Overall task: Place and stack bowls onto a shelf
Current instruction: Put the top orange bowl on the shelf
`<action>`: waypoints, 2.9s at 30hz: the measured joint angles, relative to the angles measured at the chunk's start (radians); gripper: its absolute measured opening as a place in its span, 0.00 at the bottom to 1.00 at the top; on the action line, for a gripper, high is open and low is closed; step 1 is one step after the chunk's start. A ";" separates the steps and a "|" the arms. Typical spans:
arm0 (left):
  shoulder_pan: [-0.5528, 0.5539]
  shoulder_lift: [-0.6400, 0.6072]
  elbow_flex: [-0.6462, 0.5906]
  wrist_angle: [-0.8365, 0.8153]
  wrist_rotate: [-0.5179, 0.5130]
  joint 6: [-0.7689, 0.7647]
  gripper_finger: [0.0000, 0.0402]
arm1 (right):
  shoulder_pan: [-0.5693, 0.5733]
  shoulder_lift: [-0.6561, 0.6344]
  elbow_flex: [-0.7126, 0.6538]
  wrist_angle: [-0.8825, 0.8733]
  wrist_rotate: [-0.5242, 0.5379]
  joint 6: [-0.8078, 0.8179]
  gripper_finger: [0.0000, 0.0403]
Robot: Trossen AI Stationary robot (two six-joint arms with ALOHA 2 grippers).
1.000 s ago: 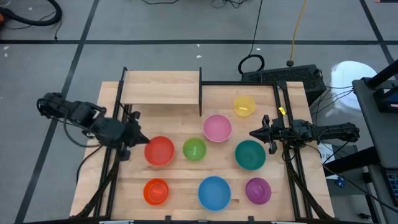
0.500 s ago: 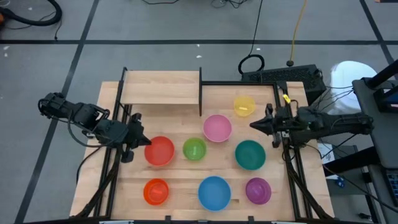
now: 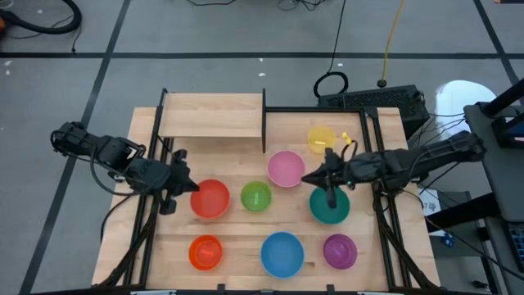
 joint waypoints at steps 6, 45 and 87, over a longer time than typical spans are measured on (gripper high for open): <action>-0.034 0.046 0.001 -0.049 0.052 0.012 0.07 | 0.087 0.097 0.001 0.115 0.012 -0.026 0.00; -0.196 0.505 -0.266 0.062 0.002 -0.060 0.44 | 0.250 0.362 0.002 0.269 0.140 -0.085 0.00; -0.027 0.499 0.079 -0.272 -0.140 0.240 0.04 | 0.251 0.362 0.002 0.267 0.139 -0.051 0.00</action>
